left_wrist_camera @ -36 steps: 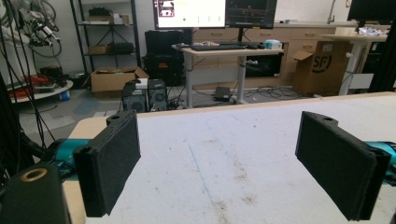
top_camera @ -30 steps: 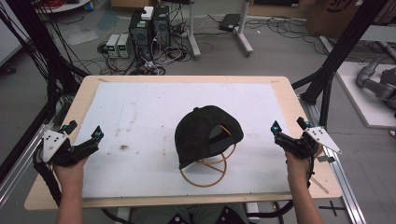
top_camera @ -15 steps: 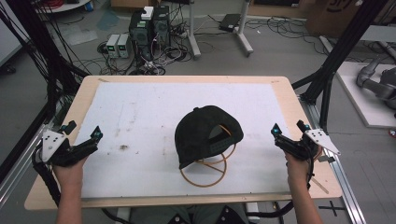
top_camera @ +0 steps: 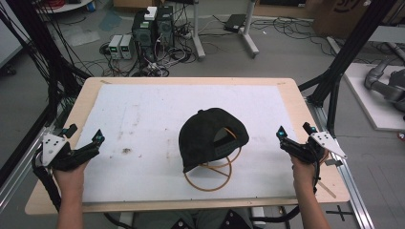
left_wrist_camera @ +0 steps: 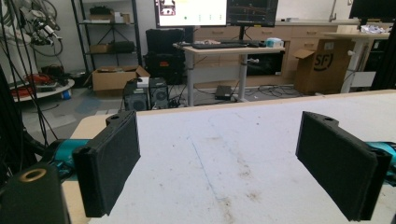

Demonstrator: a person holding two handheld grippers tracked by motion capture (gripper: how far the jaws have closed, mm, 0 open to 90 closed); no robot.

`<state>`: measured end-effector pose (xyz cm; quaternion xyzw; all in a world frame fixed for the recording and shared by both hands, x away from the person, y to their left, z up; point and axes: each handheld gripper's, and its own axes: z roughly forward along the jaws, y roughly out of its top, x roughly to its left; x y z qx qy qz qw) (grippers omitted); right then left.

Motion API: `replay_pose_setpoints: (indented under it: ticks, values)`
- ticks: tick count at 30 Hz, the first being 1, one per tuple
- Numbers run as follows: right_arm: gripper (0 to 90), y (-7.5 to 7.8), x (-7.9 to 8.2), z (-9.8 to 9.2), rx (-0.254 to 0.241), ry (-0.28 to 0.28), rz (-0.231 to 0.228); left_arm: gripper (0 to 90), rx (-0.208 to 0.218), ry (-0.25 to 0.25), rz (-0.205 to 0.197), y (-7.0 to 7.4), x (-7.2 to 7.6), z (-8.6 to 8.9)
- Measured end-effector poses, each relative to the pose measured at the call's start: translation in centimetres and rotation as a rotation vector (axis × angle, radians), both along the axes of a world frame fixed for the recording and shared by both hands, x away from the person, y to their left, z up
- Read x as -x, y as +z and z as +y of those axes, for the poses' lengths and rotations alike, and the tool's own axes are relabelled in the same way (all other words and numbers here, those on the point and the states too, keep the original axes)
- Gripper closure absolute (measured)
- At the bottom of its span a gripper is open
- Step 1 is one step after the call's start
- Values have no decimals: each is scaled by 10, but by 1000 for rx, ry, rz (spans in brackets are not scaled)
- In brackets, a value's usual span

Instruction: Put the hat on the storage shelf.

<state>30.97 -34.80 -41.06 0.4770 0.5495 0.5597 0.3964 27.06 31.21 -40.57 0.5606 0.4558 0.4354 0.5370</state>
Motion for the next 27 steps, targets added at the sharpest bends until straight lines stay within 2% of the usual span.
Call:
replay_pose_setpoints:
  ticks: [27]
  values:
    - [33, 0, 3, 1, 4, 5, -2, 139, 0, -9, 0, 0, -3, -2]
